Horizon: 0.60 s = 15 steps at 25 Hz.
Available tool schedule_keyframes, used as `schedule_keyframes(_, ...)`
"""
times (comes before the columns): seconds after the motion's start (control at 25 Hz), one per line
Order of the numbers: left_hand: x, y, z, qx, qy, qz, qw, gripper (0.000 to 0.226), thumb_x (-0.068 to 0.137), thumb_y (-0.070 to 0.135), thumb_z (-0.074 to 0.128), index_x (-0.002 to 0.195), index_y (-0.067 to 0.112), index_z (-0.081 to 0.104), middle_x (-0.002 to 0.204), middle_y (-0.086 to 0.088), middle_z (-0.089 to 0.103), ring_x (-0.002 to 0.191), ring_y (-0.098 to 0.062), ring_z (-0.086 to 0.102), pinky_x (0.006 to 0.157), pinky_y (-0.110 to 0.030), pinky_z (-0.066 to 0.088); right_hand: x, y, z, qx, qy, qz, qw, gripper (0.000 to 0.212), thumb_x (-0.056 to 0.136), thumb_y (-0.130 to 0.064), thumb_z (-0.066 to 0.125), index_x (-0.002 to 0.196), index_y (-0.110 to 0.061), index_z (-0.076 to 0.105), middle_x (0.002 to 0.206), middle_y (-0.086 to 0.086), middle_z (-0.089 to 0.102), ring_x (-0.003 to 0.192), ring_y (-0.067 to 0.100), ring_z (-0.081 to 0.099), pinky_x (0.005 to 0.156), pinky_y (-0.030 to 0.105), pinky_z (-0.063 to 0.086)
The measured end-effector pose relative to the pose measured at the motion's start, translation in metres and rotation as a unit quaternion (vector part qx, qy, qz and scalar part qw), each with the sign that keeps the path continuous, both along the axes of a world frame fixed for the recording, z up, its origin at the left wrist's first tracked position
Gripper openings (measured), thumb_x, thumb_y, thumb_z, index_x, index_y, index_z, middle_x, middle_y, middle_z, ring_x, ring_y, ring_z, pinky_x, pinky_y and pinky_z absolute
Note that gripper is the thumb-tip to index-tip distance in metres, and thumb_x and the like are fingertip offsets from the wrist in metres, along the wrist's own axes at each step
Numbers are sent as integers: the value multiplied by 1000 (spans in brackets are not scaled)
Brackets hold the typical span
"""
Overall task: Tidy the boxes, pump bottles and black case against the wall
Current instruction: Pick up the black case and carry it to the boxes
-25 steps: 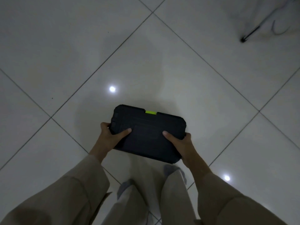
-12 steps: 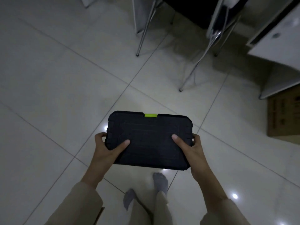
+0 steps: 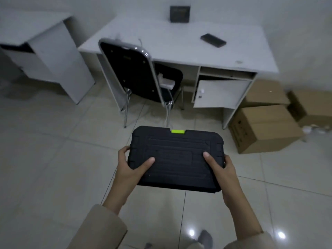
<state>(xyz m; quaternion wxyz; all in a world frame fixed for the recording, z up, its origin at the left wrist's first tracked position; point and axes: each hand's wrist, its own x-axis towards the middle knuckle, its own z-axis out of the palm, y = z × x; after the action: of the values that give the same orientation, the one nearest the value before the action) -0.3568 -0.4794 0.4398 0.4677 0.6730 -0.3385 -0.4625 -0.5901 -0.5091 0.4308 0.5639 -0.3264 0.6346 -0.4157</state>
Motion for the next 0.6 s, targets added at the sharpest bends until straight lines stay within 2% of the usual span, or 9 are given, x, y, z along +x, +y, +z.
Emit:
schedule_keyframes(0.12,-51,6,29,-11,10,-53,998,65,72,29,74,121,34,32,107,9,56,95,-4,58,69,-16,47,-53,24,30,-20,0,-53,998,56,75,-41,70,122,-19,51,109,1,63,89,13,63,60,24,50)
schedule_keyframes(0.24,-111,12,43,-13,23,-97,995,60,75,29,72,119,34,31,104,13,55,93,-2,57,68,-17,46,-113,48,48,-33,0,-101,994,48,78,-38,68,119,-17,54,99,-3,65,84,11,64,55,20,50)
schedule_keyframes(0.44,-233,19,57,-20,24,-152,988,58,75,28,72,116,32,32,101,14,53,89,1,55,63,-16,45,-231,85,60,-47,0,-152,987,49,81,-36,66,123,-15,53,100,-2,66,84,12,65,58,23,49)
schedule_keyframes(0.52,-282,19,57,-15,30,-181,983,61,74,30,73,119,32,32,104,10,54,91,-2,57,66,-19,48,-279,97,62,-54,0,-177,983,50,82,-35,65,124,-14,52,99,-3,64,84,12,63,57,22,48)
schedule_keyframes(0.6,-329,20,57,-10,34,-207,978,61,74,32,73,120,32,32,108,7,53,94,-6,58,76,-26,51,-323,106,65,-63,7,-201,978,51,82,-35,64,126,-14,50,96,-5,63,82,10,63,52,18,49)
